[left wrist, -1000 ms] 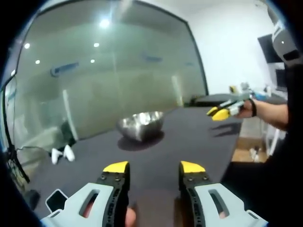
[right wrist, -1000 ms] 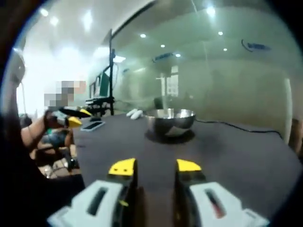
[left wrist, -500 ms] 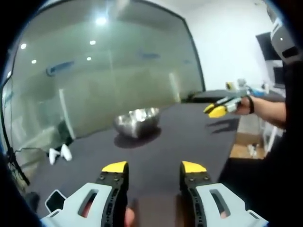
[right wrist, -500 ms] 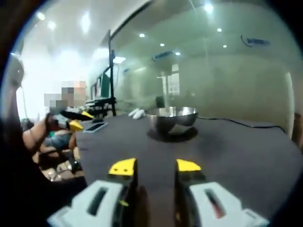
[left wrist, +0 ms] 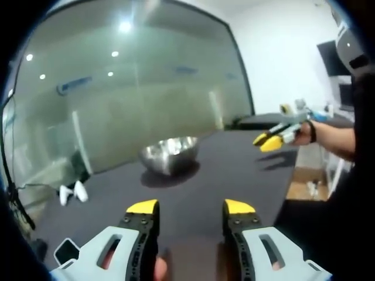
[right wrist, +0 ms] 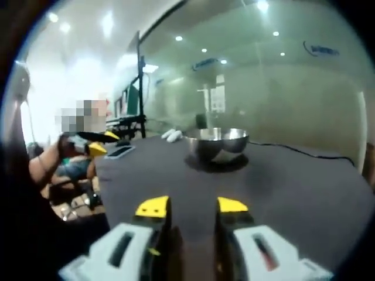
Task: Pick up the QQ candy scattered on the table and place it into the stainless steel bowl on the table
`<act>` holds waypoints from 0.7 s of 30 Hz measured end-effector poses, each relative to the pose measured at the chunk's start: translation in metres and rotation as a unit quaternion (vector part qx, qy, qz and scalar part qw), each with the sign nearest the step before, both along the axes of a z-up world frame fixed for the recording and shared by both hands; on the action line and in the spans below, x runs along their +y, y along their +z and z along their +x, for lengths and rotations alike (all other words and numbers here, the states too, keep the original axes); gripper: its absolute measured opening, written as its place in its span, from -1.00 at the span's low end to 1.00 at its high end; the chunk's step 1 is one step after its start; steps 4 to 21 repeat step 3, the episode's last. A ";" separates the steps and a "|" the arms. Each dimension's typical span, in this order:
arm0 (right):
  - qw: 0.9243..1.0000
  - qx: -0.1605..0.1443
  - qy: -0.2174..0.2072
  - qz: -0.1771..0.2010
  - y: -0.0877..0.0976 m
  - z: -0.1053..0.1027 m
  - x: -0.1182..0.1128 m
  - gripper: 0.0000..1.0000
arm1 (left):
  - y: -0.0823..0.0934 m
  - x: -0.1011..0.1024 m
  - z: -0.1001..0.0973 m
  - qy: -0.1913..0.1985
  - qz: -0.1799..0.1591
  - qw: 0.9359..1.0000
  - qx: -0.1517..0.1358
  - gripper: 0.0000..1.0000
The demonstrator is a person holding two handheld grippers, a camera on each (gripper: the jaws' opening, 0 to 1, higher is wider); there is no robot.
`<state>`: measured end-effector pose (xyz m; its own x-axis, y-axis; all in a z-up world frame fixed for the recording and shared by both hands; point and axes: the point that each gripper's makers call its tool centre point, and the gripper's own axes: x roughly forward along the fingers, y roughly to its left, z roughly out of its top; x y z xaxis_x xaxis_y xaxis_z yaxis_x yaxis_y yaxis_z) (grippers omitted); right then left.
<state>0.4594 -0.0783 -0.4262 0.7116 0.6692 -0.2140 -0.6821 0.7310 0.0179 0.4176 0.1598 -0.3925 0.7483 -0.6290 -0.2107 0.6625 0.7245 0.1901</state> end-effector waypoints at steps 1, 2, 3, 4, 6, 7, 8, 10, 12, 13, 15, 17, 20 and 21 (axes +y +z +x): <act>1.000 0.000 0.000 0.001 0.000 0.000 0.000 -0.39 | 0.000 0.000 0.000 0.001 0.000 1.000 -0.001 -0.12; 1.000 0.001 0.001 0.001 -0.001 -0.001 0.000 -0.40 | 0.001 0.001 0.000 0.002 0.000 1.000 -0.001 -0.12; 1.000 0.004 0.001 0.000 -0.002 -0.001 0.000 -0.41 | 0.001 0.001 0.000 0.002 -0.001 1.000 -0.001 -0.12; 1.000 0.004 0.001 0.000 -0.002 -0.001 0.000 -0.41 | 0.001 0.001 0.000 0.002 -0.001 1.000 -0.001 -0.12; 1.000 0.004 0.001 0.000 -0.002 -0.001 0.000 -0.41 | 0.001 0.001 0.000 0.002 -0.001 1.000 -0.001 -0.12; 1.000 0.004 0.001 0.000 -0.002 -0.001 0.000 -0.41 | 0.001 0.001 0.000 0.002 -0.001 1.000 -0.001 -0.12; 1.000 0.004 0.001 0.000 -0.002 -0.001 0.000 -0.41 | 0.001 0.001 0.000 0.002 -0.001 1.000 -0.001 -0.12; 1.000 0.004 0.001 0.000 -0.002 -0.001 0.000 -0.41 | 0.001 0.001 0.000 0.002 -0.001 1.000 -0.001 -0.12; 1.000 0.004 0.001 0.000 -0.002 -0.001 0.000 -0.41 | 0.001 0.001 0.000 0.002 -0.001 1.000 -0.001 -0.12; 1.000 0.004 0.001 0.000 -0.002 -0.001 0.000 -0.41 | 0.001 0.001 0.000 0.002 -0.001 1.000 -0.001 -0.12; 1.000 0.004 0.001 0.000 -0.002 -0.001 0.000 -0.41 | 0.001 0.001 0.000 0.002 -0.001 1.000 -0.001 -0.12; 1.000 0.004 0.001 0.000 -0.002 -0.001 0.000 -0.41 | 0.001 0.001 0.000 0.002 -0.001 1.000 -0.001 -0.12; 1.000 0.004 0.001 0.000 -0.002 -0.001 0.000 -0.41 | 0.001 0.001 0.000 0.002 -0.001 1.000 -0.001 -0.12; 1.000 0.004 0.001 0.000 -0.002 -0.001 0.000 -0.41 | 0.001 0.001 0.000 0.002 -0.001 1.000 -0.001 -0.12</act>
